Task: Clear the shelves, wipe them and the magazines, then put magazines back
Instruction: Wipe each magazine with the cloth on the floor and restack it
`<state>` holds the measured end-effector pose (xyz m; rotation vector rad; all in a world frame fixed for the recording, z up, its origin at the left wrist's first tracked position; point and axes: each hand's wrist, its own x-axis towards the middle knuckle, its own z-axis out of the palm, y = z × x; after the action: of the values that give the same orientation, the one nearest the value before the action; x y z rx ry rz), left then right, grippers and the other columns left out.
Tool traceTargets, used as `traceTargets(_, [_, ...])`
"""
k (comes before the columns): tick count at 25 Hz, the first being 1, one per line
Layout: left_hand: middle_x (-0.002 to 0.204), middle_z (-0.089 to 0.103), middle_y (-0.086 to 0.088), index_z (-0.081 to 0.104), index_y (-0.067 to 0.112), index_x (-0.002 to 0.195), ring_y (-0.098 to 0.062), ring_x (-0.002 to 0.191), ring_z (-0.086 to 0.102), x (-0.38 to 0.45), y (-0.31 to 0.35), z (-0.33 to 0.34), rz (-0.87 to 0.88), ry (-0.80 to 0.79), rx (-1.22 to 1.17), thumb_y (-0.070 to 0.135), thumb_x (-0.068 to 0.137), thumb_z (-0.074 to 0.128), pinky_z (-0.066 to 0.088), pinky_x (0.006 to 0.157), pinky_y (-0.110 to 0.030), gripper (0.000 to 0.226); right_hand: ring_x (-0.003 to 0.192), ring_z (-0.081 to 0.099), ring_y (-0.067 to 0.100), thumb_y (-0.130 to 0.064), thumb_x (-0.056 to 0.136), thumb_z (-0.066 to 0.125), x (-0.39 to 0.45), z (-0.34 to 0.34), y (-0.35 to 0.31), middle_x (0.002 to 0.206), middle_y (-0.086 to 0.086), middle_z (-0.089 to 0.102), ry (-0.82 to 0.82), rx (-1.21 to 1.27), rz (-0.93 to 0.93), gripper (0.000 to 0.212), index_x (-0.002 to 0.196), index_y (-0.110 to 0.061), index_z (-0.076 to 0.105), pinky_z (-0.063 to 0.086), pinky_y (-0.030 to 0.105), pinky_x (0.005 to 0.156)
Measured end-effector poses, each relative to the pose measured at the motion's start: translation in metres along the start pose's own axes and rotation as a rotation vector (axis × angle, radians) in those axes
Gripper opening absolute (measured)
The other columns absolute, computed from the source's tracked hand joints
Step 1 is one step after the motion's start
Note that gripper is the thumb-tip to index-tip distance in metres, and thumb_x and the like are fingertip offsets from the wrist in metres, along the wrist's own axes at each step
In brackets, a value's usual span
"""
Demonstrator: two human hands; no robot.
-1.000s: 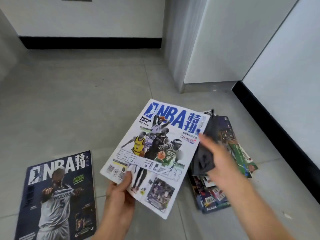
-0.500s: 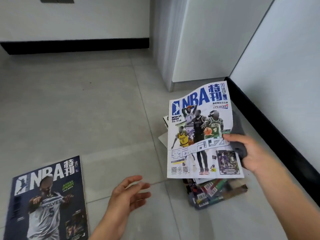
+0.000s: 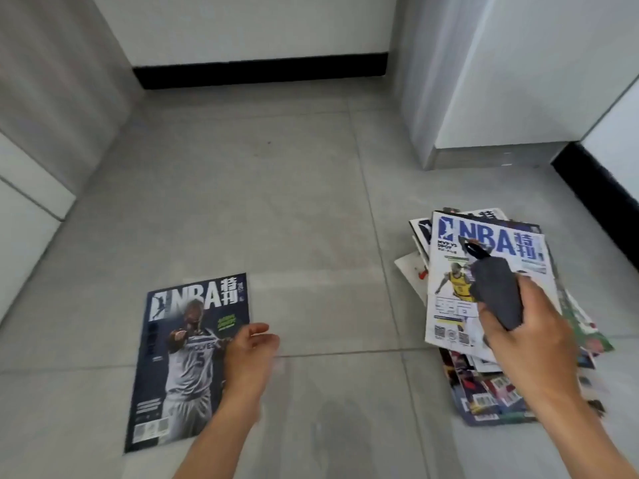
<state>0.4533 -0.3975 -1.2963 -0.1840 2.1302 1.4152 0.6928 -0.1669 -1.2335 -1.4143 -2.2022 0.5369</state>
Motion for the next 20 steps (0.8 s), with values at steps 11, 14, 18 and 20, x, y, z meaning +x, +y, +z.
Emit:
traceTargets(11, [0.122, 0.06, -0.016, 0.049, 0.011, 0.121, -0.036, 0.109, 0.057, 0.076, -0.075, -0.159, -0.222, 0.363, 0.642, 0.052, 0.062, 0.087, 0.049, 0.092, -0.047, 0.081, 0.067, 0.064, -0.004, -0.013, 0.073, 0.083, -0.139, 0.119, -0.092, 0.085, -0.03, 0.068, -0.696, 0.39, 0.046, 0.063, 0.105, -0.061, 0.058, 0.049, 0.012, 0.057])
traceTargets(14, [0.103, 0.071, -0.01, 0.059, 0.018, 0.1, -0.031, 0.088, 0.065, 0.074, -0.066, -0.15, -0.039, 0.339, 0.323, 0.02, 0.085, 0.073, 0.055, 0.084, -0.045, 0.021, 0.081, 0.064, -0.01, -0.011, 0.072, 0.085, -0.137, 0.129, -0.093, 0.092, -0.03, 0.069, -0.696, 0.43, 0.158, 0.067, 0.108, -0.06, 0.055, 0.048, 0.009, 0.066])
traceTargets(18, [0.099, 0.073, -0.004, 0.063, 0.025, 0.1, -0.028, 0.092, 0.07, 0.059, -0.043, -0.117, 0.058, 0.19, -0.06, 0.006, 0.093, 0.062, 0.057, 0.084, -0.046, 0.02, 0.092, 0.066, -0.004, -0.002, 0.081, 0.078, -0.085, 0.12, -0.086, 0.113, -0.011, 0.069, -0.359, 0.81, 0.479, 0.061, 0.129, -0.033, 0.058, 0.055, 0.018, 0.074])
traceTargets(20, [0.096, 0.076, -0.004, 0.065, 0.023, 0.101, -0.027, 0.089, 0.072, 0.049, -0.038, -0.094, 0.022, 0.096, -0.173, 0.007, 0.095, 0.06, 0.058, 0.083, -0.045, 0.018, 0.099, 0.066, 0.021, -0.005, 0.086, 0.073, -0.058, 0.108, -0.073, 0.119, 0.004, 0.069, -0.204, 0.962, 0.681, 0.051, 0.13, -0.025, 0.057, 0.053, 0.036, 0.083])
